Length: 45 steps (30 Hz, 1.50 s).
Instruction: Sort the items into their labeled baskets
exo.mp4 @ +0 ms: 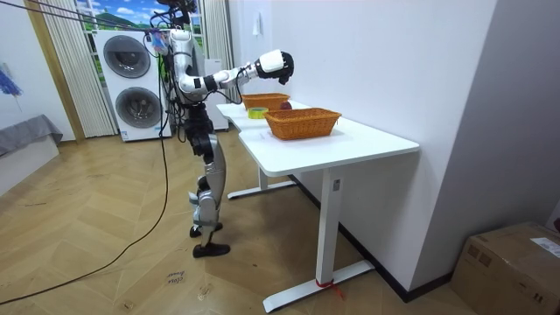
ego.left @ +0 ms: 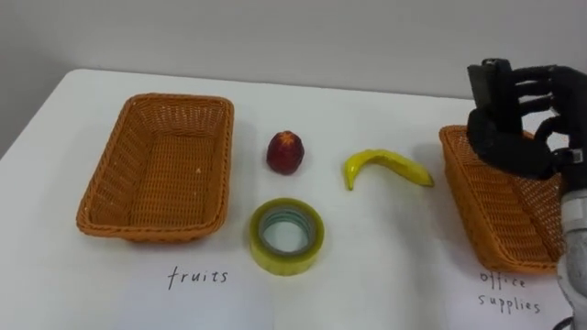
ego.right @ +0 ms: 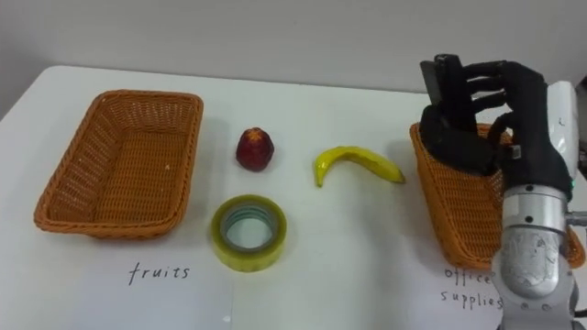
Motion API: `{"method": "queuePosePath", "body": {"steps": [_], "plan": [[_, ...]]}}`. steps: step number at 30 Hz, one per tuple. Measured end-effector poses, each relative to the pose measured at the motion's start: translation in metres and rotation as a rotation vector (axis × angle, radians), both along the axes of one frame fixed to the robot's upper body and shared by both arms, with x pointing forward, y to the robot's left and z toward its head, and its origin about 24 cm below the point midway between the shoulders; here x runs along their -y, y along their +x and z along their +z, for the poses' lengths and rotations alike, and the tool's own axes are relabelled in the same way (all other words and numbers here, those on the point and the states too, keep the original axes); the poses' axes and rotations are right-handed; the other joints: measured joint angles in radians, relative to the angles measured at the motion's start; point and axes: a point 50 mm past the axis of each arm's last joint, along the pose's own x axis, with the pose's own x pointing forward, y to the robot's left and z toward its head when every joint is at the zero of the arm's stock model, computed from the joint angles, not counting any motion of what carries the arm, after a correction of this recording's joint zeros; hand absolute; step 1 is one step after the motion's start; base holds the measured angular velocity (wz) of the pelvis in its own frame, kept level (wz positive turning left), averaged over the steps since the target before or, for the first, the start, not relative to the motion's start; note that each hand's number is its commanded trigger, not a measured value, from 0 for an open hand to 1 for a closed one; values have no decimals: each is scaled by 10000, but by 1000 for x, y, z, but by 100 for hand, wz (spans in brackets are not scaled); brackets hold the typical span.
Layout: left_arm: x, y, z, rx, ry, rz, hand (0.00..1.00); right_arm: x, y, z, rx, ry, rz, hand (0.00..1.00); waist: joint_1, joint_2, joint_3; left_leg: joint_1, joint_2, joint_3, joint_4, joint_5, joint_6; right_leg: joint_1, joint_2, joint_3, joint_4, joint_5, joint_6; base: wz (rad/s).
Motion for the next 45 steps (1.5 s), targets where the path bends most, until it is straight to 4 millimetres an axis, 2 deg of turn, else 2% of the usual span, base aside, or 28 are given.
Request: {"method": "queuePosePath", "body": {"steps": [8,16,22,32,38,39,40,41,43,45], "plan": [[-1,-1,1,36,43,110,0,15,-3,0,57,-159,-763,100,-160,46,20,-21,-1,-3,-35,0,-1,-17,5,-11,-26,0,0,0],[-2,-1,1,33,60,126,0,27,-7,-9,29,342,-1434,100,-412,1,-9,13,-1,15,-77,1,-1,-3,9,5,-28,0,0,0],[-1,-2,1,9,52,135,0,34,-12,-28,-633,1004,-1711,100,-389,-8,-17,116,2,46,-130,1,-1,30,6,31,2,-3,4,-1],[-3,4,2,279,137,88,0,37,-14,-34,-912,1160,-1849,100,-393,-40,-18,152,3,110,-187,11,-6,13,6,34,-1,-7,11,-1],[-3,3,2,247,136,93,0,41,-16,-46,-1444,1275,-2011,100,-373,-62,-16,177,4,154,-227,13,-1,8,6,33,-7,-7,11,-1],[-3,3,2,248,137,92,0,41,-16,-48,-1551,1297,-2003,95,-373,-60,-16,177,4,156,-233,13,-1,6,6,33,-8,-7,11,0],[-3,3,2,248,138,91,0,42,-17,-50,-1640,1315,-2009,69,-372,-55,-16,177,5,156,-237,13,-1,5,7,32,-9,-7,11,0],[-3,3,2,248,136,91,0,42,-17,-50,-1671,1321,-2000,56,-372,-52,-15,177,5,157,-239,13,-1,4,7,32,-9,-7,11,0],[-4,3,2,261,134,84,0,41,-17,-50,-1703,1336,-1960,0,-376,-35,-6,175,6,158,-240,14,-1,3,7,29,-15,-7,11,0],[-4,4,2,263,135,80,0,41,-17,-51,-1751,1347,-1888,0,-376,-31,-7,176,9,158,-240,14,-2,3,8,28,-15,-7,11,0]]}}
